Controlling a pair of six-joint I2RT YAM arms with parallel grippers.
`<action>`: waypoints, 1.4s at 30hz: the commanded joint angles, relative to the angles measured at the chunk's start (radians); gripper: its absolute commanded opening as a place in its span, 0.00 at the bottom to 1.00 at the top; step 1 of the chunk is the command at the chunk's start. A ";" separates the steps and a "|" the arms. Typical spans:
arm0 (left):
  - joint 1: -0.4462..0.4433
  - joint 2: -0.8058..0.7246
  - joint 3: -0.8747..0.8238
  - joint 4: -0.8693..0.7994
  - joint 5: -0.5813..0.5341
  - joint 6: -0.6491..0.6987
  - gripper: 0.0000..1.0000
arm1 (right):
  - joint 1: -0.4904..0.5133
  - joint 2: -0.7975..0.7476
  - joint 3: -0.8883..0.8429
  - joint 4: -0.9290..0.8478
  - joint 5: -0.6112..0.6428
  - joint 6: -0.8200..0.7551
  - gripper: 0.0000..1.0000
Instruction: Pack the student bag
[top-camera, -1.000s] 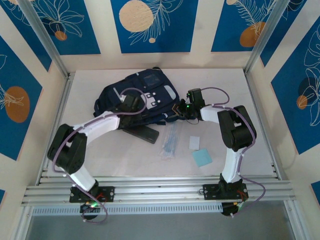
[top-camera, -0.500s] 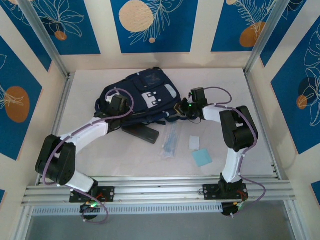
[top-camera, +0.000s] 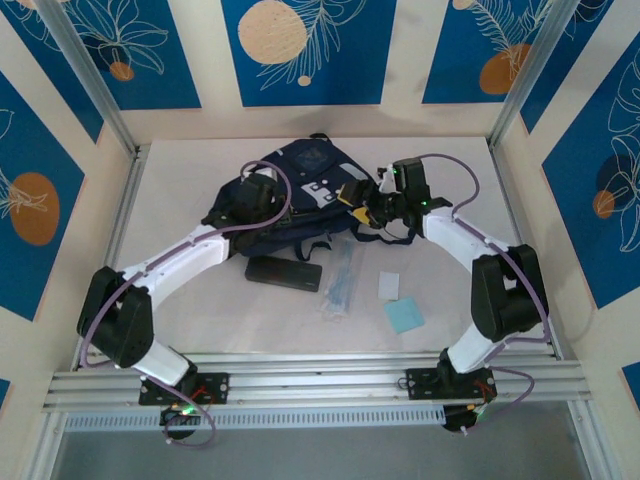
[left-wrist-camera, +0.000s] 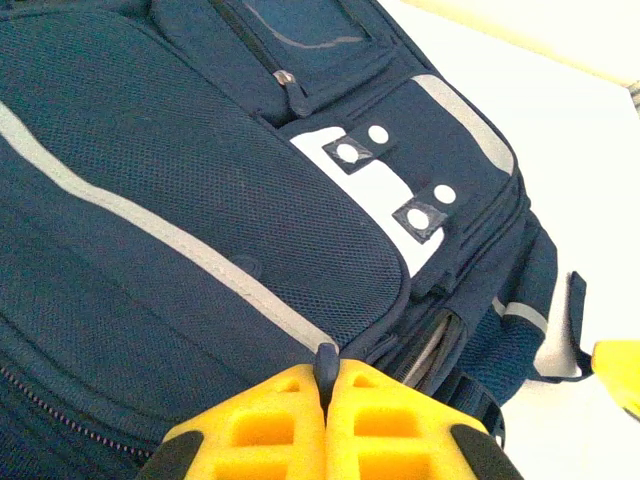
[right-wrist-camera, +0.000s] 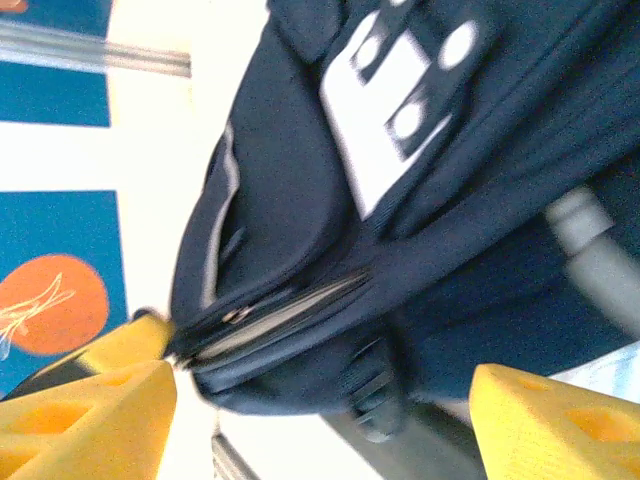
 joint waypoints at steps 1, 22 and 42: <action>-0.023 0.004 0.083 0.114 0.013 0.035 0.00 | 0.039 -0.025 -0.050 0.022 -0.086 0.105 0.78; -0.041 -0.082 -0.043 0.088 -0.110 0.059 0.00 | 0.105 0.136 -0.035 0.263 0.032 0.293 0.00; 0.261 -0.051 -0.099 0.124 -0.214 0.231 0.00 | 0.044 -0.019 -0.135 0.157 0.016 0.158 0.00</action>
